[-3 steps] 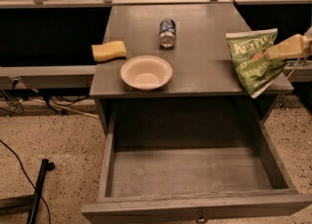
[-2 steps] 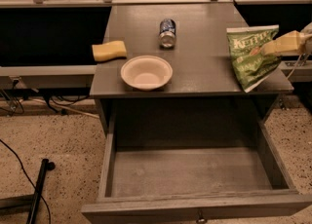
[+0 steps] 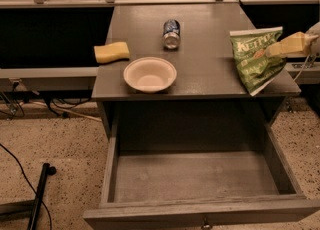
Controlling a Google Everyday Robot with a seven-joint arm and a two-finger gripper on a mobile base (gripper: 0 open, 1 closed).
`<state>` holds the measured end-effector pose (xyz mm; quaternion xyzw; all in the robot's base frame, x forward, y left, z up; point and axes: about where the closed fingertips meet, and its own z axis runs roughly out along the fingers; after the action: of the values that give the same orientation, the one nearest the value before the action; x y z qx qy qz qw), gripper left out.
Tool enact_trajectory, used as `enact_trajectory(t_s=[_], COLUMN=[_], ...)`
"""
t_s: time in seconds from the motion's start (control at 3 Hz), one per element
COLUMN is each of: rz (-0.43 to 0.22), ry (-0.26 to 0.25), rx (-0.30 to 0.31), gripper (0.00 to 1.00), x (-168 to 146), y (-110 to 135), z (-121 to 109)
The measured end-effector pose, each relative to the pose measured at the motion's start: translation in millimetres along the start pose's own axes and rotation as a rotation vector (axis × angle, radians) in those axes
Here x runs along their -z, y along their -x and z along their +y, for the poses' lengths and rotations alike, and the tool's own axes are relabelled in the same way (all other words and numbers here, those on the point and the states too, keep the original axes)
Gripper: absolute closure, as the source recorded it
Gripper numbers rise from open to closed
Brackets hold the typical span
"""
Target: Pick green jalapeno chip bag from top drawer and place on counter
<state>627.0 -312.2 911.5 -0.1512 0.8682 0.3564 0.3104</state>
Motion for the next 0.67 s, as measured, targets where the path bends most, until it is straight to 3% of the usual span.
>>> enact_trajectory(t_s=[0.33, 0.67], rz=[0.003, 0.005], ry=[0.004, 0.007], rx=[0.0, 0.0], gripper=[0.12, 0.0], x=[-3.9, -7.0], y=[0.4, 0.6], z=[0.0, 0.0])
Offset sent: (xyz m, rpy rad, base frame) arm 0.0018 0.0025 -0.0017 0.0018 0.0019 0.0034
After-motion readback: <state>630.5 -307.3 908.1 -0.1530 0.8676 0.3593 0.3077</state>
